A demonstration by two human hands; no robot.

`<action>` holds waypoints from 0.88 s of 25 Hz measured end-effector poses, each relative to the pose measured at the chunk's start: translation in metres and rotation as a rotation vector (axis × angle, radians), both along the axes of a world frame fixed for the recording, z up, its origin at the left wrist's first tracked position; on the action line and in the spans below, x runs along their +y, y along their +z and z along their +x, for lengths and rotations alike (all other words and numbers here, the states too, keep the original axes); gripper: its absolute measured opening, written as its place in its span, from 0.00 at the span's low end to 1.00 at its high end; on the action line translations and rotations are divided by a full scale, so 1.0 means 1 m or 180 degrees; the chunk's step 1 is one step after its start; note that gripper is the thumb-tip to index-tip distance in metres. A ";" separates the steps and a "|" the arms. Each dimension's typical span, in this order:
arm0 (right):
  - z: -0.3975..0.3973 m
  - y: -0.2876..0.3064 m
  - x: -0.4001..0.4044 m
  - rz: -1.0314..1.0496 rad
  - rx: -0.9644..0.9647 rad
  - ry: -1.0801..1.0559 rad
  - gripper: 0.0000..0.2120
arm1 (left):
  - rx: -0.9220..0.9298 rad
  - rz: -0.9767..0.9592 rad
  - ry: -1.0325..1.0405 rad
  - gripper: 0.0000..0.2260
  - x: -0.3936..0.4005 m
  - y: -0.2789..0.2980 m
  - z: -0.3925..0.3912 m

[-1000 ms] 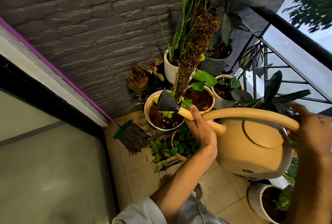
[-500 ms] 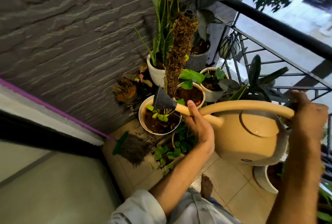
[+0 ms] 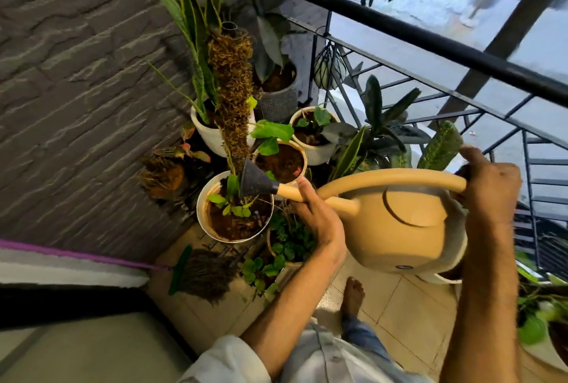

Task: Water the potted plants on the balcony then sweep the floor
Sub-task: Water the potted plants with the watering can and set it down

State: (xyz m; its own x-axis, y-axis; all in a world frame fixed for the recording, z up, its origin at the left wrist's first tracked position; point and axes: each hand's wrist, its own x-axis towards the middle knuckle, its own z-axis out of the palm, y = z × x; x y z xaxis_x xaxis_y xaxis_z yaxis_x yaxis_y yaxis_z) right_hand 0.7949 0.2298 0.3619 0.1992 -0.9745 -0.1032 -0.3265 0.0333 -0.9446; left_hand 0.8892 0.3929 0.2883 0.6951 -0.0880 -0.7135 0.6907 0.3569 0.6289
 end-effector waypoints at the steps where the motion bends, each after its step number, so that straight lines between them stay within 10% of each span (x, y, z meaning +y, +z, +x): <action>1: -0.003 -0.003 -0.008 0.0004 0.0063 -0.0031 0.33 | 0.0011 0.0023 -0.0017 0.41 -0.006 -0.002 -0.002; 22: 0.000 0.003 -0.164 -0.0751 0.0901 0.0805 0.33 | 0.0661 -0.0659 0.0515 0.39 -0.157 -0.033 -0.008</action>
